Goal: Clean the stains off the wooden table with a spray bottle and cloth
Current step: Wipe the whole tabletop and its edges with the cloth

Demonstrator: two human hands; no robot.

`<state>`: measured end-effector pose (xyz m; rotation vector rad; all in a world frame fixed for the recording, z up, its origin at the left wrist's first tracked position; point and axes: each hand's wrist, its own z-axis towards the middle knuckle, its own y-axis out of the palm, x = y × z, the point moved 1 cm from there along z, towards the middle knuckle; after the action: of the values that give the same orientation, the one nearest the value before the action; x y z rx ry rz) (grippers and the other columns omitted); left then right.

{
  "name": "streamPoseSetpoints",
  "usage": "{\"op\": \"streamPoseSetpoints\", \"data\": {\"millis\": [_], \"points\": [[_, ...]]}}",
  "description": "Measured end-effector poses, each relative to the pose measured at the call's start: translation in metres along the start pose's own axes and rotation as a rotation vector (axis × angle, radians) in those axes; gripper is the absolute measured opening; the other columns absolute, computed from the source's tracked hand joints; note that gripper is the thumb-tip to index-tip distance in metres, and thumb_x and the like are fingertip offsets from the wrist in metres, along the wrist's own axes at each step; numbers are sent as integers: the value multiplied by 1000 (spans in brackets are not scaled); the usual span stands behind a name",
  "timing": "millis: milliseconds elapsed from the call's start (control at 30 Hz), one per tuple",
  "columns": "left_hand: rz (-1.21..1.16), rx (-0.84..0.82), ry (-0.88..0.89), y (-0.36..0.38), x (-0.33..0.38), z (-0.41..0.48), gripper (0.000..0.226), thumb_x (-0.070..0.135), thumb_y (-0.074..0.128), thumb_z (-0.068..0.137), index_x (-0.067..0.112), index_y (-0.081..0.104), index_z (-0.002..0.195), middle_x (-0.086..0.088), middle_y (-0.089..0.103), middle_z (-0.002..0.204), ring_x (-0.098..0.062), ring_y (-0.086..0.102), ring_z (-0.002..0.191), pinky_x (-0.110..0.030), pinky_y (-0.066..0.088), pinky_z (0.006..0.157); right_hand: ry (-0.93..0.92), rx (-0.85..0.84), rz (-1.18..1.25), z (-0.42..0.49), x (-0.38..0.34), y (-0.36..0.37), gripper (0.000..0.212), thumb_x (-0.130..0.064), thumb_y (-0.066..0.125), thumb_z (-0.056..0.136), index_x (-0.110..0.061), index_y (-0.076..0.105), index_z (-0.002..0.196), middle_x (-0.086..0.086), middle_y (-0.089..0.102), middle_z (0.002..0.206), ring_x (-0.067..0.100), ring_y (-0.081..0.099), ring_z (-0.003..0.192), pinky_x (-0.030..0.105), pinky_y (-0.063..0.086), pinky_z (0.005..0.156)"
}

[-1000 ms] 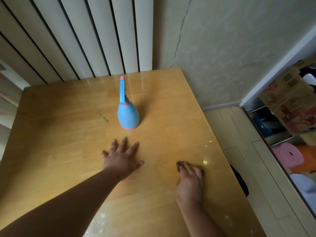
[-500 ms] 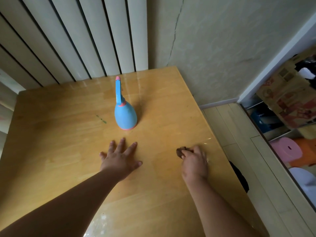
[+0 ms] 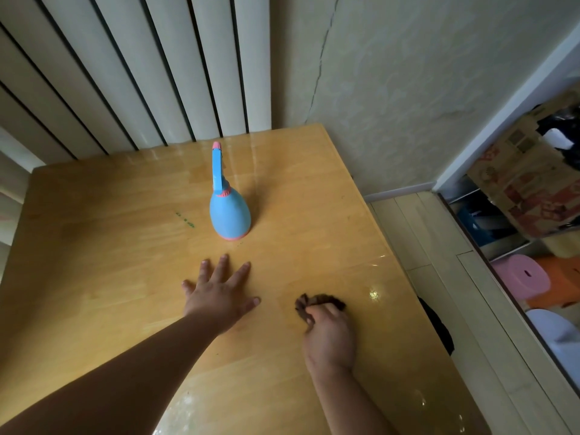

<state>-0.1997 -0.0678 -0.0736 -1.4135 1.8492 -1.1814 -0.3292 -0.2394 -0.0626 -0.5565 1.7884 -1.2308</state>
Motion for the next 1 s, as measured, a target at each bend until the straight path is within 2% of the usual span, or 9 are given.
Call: {"op": "streamPoseSetpoints", "data": {"millis": [67,167,300,567,667,767,867,933,1000], "points": [[0,2,-8,1,0,0,83,82,33,83,53,-5,150,4,-14,165,-34,-14,150,-69,12,113,-88,-21,-38,10,-11,4,29,-1,80,57,-21,77,77,0,69,81,25,65,74,30,52,58],[4,-1,-15,1,-1,0,82,82,33,83,54,-6,149,5,-14,165,-33,-14,150,-69,12,114,-169,-86,-57,31,-21,7,30,-4,53,87,-19,71,106,3,63,107,27,54,102,33,45,82],[6,-9,-7,0,-1,0,83,82,33,83,53,-6,150,4,-14,165,-34,-14,150,-68,12,114,-159,-142,-40,51,-15,2,38,0,49,87,-20,64,117,4,56,118,26,46,114,31,43,93],[10,-9,9,0,-3,-2,82,82,32,84,52,-6,150,3,-14,165,-34,-13,150,-69,14,113,203,86,-63,39,66,-26,42,-8,54,91,-21,59,130,2,53,130,26,52,114,36,49,92],[7,-7,16,0,-2,-2,82,81,32,84,52,-6,151,3,-14,165,-35,-14,150,-69,13,113,264,143,-19,15,66,-21,40,-5,60,83,-16,66,120,6,58,124,30,55,110,38,50,89],[-2,-9,9,0,-1,-2,82,81,33,84,52,-6,151,3,-14,165,-34,-14,150,-70,13,113,188,114,21,-6,46,-8,36,2,68,67,-13,75,99,9,66,106,34,61,95,37,52,79],[-1,-2,0,-1,0,-2,82,80,33,84,52,-5,151,4,-13,165,-33,-13,150,-69,14,113,-24,39,19,-17,14,6,36,2,77,51,-17,77,81,6,68,91,31,65,82,36,56,68],[3,-2,-2,-1,0,-2,81,80,34,85,52,-5,150,4,-12,165,-33,-13,150,-69,14,113,-82,-12,42,-12,-3,10,34,-1,77,60,-18,77,89,4,69,97,30,65,91,35,55,76],[10,-7,0,-1,-1,-1,82,80,34,85,52,-6,150,3,-13,165,-34,-13,150,-69,14,113,5,-56,166,3,-14,4,32,-8,65,83,-21,70,112,4,67,111,28,61,106,32,48,89]]}}
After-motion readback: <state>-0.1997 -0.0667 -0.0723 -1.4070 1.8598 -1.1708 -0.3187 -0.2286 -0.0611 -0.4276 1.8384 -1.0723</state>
